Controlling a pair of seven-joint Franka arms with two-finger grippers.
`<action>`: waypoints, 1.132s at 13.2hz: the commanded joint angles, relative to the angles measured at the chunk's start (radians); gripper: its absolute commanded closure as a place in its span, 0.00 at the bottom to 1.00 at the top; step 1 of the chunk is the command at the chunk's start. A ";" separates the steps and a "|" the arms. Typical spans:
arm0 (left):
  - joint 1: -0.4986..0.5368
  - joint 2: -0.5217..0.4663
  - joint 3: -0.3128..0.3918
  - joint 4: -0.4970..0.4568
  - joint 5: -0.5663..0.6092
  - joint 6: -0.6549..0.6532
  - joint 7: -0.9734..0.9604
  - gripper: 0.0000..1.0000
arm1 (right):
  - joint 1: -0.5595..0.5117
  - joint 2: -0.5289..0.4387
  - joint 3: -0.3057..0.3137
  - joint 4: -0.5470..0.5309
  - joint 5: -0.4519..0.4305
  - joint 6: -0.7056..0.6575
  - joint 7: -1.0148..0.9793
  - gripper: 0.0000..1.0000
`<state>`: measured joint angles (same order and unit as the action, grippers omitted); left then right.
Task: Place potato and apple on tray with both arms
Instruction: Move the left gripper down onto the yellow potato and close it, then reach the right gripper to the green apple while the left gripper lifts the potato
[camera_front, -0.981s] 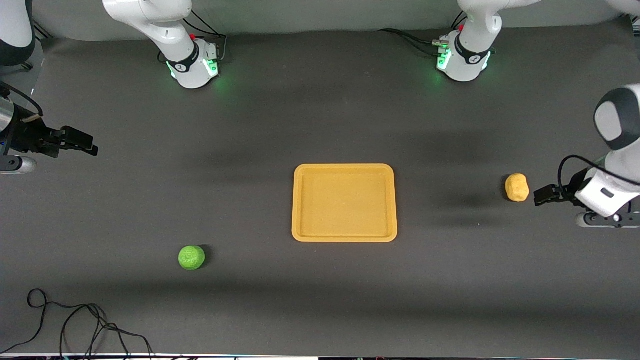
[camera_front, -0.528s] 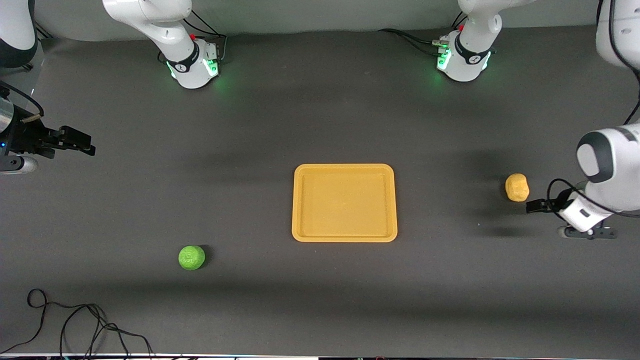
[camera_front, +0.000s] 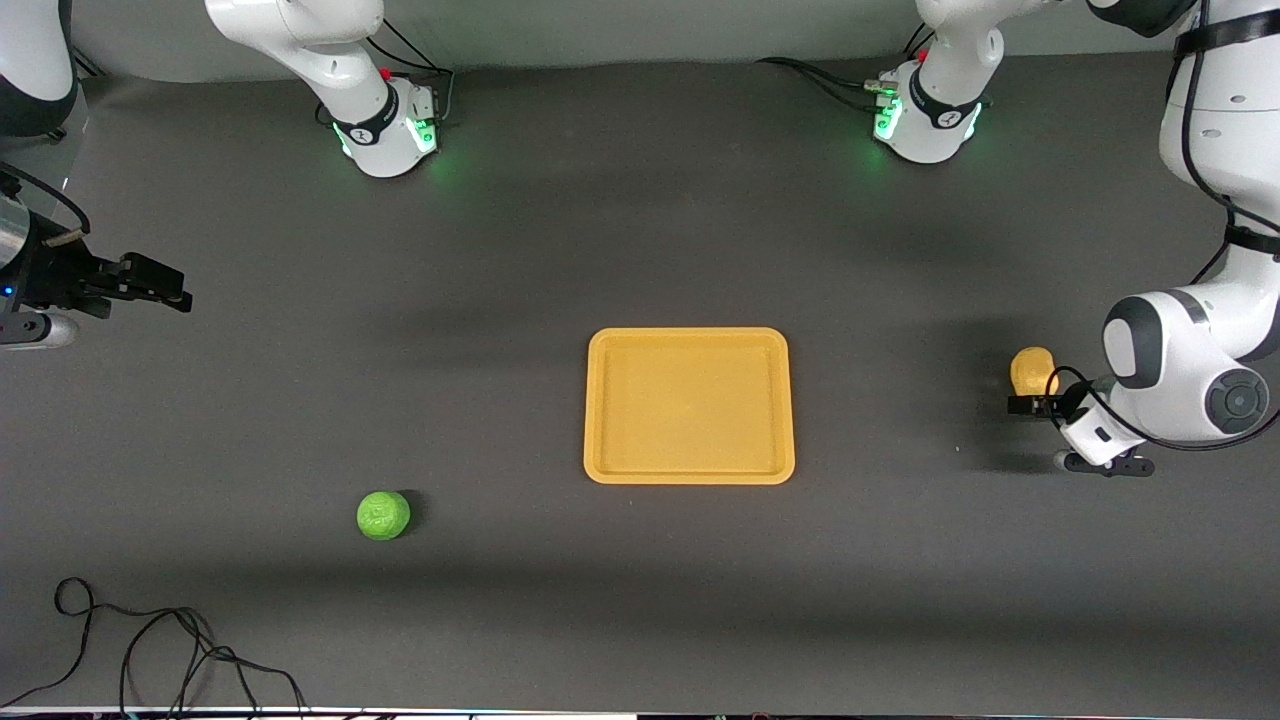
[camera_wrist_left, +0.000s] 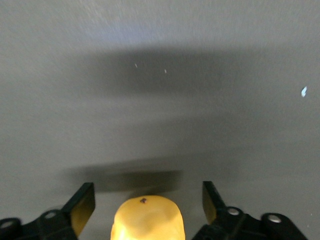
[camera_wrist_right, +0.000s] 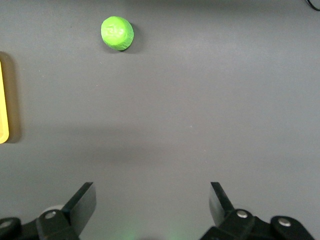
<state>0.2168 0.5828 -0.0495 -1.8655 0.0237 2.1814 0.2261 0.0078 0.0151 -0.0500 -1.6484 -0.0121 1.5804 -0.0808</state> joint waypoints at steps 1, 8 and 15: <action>-0.007 -0.024 0.002 0.040 -0.002 -0.125 0.024 0.53 | 0.000 0.017 0.004 0.030 0.003 -0.019 -0.008 0.00; -0.016 -0.017 0.007 0.089 0.044 -0.270 0.010 0.77 | 0.079 0.017 0.004 0.029 0.011 -0.008 0.088 0.00; -0.011 -0.046 0.000 0.088 0.059 -0.422 0.027 0.01 | 0.136 0.078 0.003 0.080 0.021 0.062 0.128 0.00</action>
<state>0.2152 0.5603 -0.0471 -1.7617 0.0731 1.7935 0.2370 0.1485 0.0396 -0.0431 -1.6431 -0.0043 1.6341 0.0404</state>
